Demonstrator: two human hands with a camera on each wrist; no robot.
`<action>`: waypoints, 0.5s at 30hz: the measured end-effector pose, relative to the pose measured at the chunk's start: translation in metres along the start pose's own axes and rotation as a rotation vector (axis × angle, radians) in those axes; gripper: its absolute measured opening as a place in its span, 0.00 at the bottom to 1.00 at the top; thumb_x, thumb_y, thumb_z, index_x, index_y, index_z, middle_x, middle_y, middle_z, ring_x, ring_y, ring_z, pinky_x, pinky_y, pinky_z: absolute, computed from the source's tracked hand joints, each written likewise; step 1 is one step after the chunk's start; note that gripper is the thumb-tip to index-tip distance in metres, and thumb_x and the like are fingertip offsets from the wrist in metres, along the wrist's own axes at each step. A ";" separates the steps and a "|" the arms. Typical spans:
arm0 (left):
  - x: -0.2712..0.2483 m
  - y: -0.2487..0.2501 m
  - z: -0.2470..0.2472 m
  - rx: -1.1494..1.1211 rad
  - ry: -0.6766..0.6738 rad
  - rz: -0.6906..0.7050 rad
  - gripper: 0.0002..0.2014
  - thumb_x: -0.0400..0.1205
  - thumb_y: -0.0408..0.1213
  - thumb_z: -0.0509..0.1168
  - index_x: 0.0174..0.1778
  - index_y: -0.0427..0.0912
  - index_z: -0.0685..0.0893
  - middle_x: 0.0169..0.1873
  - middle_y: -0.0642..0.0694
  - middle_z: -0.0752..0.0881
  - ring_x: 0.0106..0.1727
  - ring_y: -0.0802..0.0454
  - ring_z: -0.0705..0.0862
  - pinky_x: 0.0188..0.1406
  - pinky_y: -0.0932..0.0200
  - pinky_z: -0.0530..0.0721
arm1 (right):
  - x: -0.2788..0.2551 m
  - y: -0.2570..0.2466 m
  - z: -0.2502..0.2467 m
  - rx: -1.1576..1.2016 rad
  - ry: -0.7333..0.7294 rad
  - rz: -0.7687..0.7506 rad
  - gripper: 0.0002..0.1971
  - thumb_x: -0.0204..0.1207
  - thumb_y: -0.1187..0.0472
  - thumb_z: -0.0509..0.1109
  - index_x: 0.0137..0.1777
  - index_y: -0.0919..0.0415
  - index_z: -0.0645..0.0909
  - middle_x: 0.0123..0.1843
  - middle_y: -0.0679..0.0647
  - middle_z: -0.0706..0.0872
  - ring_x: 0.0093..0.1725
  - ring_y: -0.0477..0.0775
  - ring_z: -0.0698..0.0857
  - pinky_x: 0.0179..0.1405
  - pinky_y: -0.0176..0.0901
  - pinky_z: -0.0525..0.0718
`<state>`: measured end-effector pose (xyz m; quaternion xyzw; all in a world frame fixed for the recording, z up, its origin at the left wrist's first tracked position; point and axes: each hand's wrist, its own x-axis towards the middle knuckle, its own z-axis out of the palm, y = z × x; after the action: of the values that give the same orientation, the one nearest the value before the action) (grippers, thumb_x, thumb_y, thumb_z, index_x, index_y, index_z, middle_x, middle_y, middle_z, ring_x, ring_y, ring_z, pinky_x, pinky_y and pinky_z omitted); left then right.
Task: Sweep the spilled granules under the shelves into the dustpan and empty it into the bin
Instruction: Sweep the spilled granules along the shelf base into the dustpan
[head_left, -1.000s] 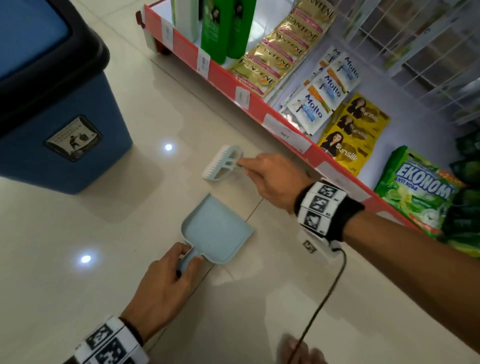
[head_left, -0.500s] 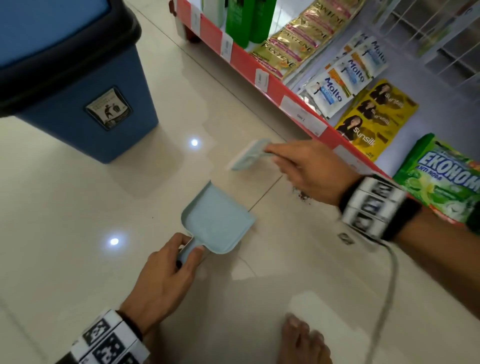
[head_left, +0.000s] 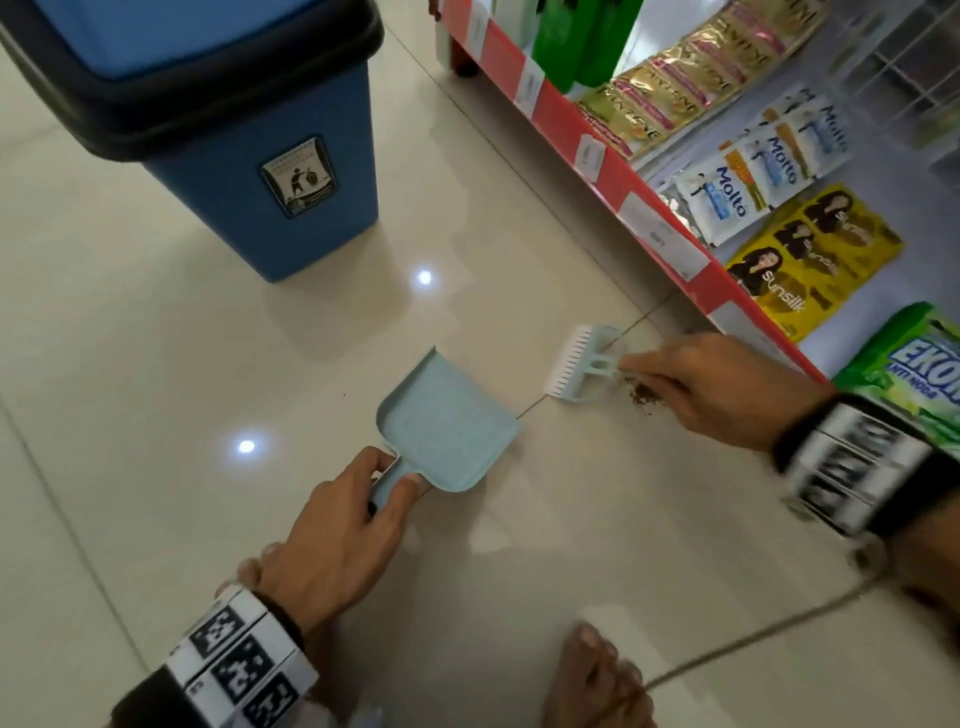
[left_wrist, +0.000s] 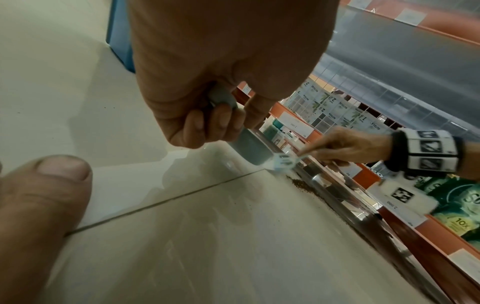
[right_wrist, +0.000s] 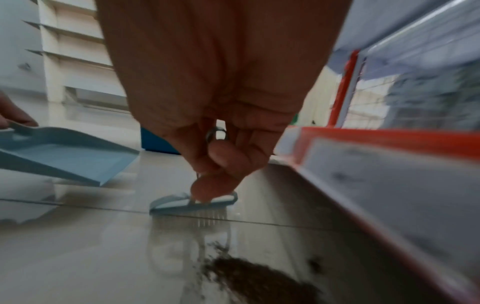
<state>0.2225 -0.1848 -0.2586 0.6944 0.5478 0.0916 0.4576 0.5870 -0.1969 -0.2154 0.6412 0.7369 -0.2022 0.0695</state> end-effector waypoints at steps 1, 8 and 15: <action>0.000 0.000 0.001 0.007 0.001 0.003 0.10 0.84 0.52 0.59 0.42 0.51 0.76 0.20 0.50 0.77 0.22 0.60 0.76 0.25 0.60 0.68 | -0.017 0.009 -0.004 0.022 0.030 -0.001 0.15 0.83 0.59 0.65 0.66 0.54 0.85 0.47 0.55 0.91 0.40 0.45 0.81 0.41 0.40 0.78; 0.007 0.008 0.008 0.094 -0.032 0.064 0.10 0.85 0.49 0.60 0.43 0.48 0.76 0.21 0.50 0.78 0.20 0.56 0.73 0.23 0.62 0.69 | -0.012 -0.002 -0.010 0.148 0.290 -0.079 0.14 0.83 0.63 0.65 0.66 0.63 0.84 0.44 0.58 0.89 0.39 0.55 0.85 0.40 0.43 0.79; 0.009 0.010 0.019 0.118 -0.086 0.110 0.09 0.85 0.49 0.60 0.44 0.50 0.76 0.20 0.50 0.77 0.19 0.58 0.74 0.23 0.63 0.68 | 0.018 -0.012 0.011 0.182 0.171 0.080 0.17 0.87 0.60 0.60 0.73 0.56 0.80 0.49 0.58 0.90 0.43 0.53 0.84 0.49 0.50 0.85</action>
<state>0.2441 -0.1868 -0.2654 0.7524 0.4931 0.0544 0.4334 0.5708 -0.1858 -0.2291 0.6887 0.6926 -0.2098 -0.0442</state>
